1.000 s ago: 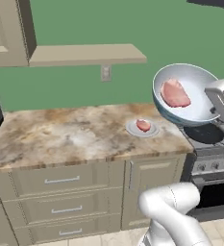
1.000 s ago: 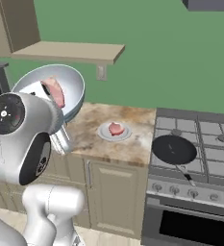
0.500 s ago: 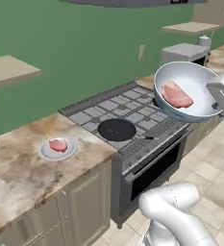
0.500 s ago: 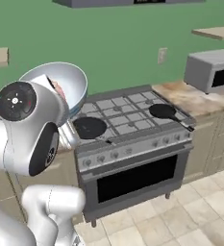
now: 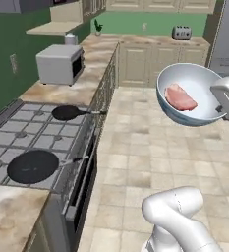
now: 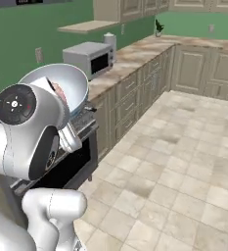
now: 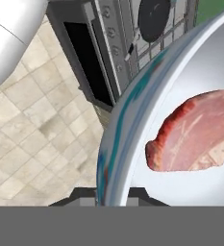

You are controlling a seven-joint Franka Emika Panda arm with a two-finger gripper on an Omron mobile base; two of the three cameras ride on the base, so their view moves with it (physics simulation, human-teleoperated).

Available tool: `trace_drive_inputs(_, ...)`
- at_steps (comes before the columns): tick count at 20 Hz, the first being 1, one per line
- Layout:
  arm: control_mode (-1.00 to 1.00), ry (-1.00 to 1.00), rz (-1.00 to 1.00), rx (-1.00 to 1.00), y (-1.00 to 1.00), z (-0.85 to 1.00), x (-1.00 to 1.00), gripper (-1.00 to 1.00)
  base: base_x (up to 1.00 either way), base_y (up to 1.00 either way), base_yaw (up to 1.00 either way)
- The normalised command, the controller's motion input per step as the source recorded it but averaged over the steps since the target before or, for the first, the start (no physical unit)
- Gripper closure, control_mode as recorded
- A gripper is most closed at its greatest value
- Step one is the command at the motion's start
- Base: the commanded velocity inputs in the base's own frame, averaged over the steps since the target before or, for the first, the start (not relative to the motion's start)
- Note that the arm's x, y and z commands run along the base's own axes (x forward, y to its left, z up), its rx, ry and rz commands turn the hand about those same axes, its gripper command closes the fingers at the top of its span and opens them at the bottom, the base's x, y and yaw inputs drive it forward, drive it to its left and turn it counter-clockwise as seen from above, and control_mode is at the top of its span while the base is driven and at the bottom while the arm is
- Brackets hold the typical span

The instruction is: Place one of the steaks on the plate and the other in the bowl. Then place the bowl in the fridge.

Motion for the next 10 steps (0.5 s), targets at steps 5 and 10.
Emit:
trace_drive_inputs(5,1.0,0.0,0.0,0.0,0.0,0.0,0.0,1.0,0.0,0.0,-1.0)
trace_drive_inputs(10,1.0,0.0,0.0,0.0,0.0,0.0,0.0,1.0,0.86,-0.03,-0.4)
